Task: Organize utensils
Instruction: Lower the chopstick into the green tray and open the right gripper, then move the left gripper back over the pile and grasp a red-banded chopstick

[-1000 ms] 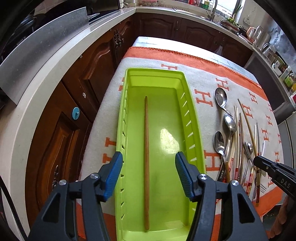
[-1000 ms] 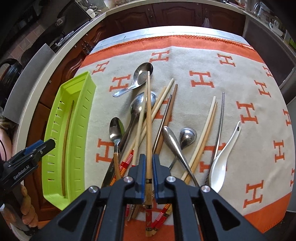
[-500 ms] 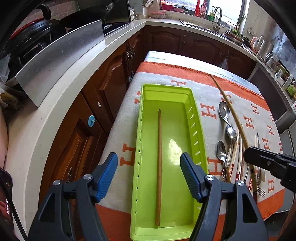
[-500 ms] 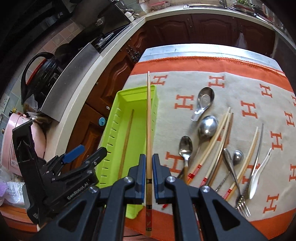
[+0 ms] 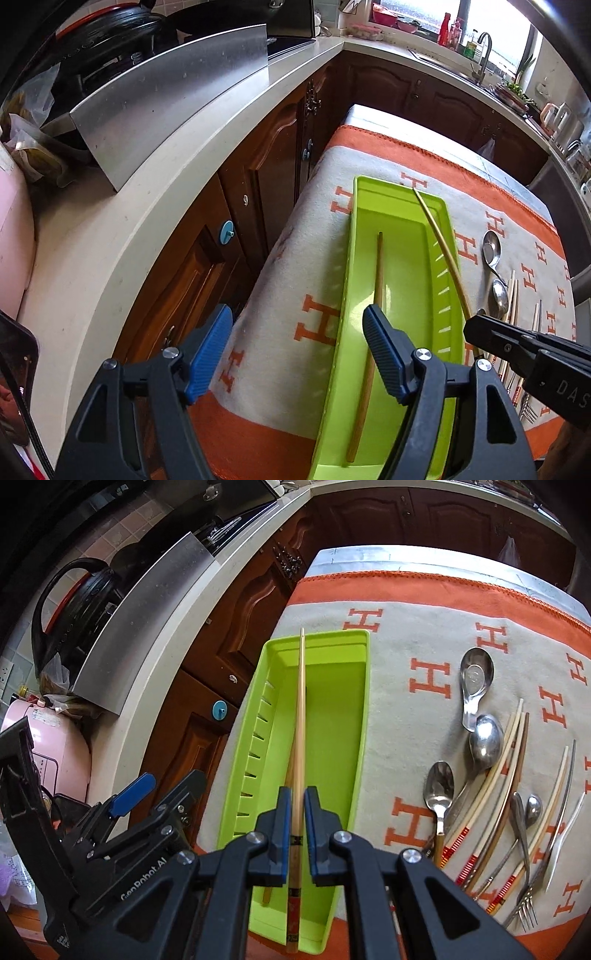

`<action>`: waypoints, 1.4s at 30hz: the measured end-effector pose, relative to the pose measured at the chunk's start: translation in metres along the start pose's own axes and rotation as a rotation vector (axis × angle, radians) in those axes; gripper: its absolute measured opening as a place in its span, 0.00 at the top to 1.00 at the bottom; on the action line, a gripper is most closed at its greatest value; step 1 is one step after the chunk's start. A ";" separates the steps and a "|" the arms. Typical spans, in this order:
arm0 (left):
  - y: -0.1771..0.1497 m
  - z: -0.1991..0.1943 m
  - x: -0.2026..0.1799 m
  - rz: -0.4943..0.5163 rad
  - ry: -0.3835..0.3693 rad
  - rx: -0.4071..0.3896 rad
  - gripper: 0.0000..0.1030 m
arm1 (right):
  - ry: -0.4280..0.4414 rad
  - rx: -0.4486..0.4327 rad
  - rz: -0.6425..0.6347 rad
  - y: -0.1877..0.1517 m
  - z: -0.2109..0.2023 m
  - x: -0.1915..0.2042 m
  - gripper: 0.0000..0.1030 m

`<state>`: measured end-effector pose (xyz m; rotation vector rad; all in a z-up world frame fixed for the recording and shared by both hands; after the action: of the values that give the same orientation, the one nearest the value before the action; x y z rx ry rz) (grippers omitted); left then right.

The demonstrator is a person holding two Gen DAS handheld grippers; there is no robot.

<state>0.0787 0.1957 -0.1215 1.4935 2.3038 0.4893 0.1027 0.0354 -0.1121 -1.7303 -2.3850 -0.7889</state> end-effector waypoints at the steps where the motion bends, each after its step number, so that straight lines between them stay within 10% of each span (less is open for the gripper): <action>1: 0.000 0.002 0.001 0.000 0.009 0.004 0.31 | -0.005 0.005 -0.001 0.000 0.002 -0.001 0.92; 30: -0.011 0.015 -0.011 -0.009 -0.004 0.060 0.30 | -0.107 -0.136 -0.088 -0.004 -0.041 -0.023 0.83; 42: -0.021 -0.020 -0.080 0.121 -0.157 0.057 0.28 | -0.245 -0.139 -0.090 -0.024 -0.093 -0.077 0.83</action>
<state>0.0828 0.1124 -0.1058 1.6437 2.1337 0.3273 0.0879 -0.0787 -0.0684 -1.8828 -2.6404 -0.8151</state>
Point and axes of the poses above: each gripper's, at about its wrist camera, not at the fingertips, and z roughly the way its jaws point, x to its left, y to its top, the point moved 7 cm from there along z, roughly the way its jaws point, and after that the axes turned 9 degrees about -z, right-handed, at the moved point
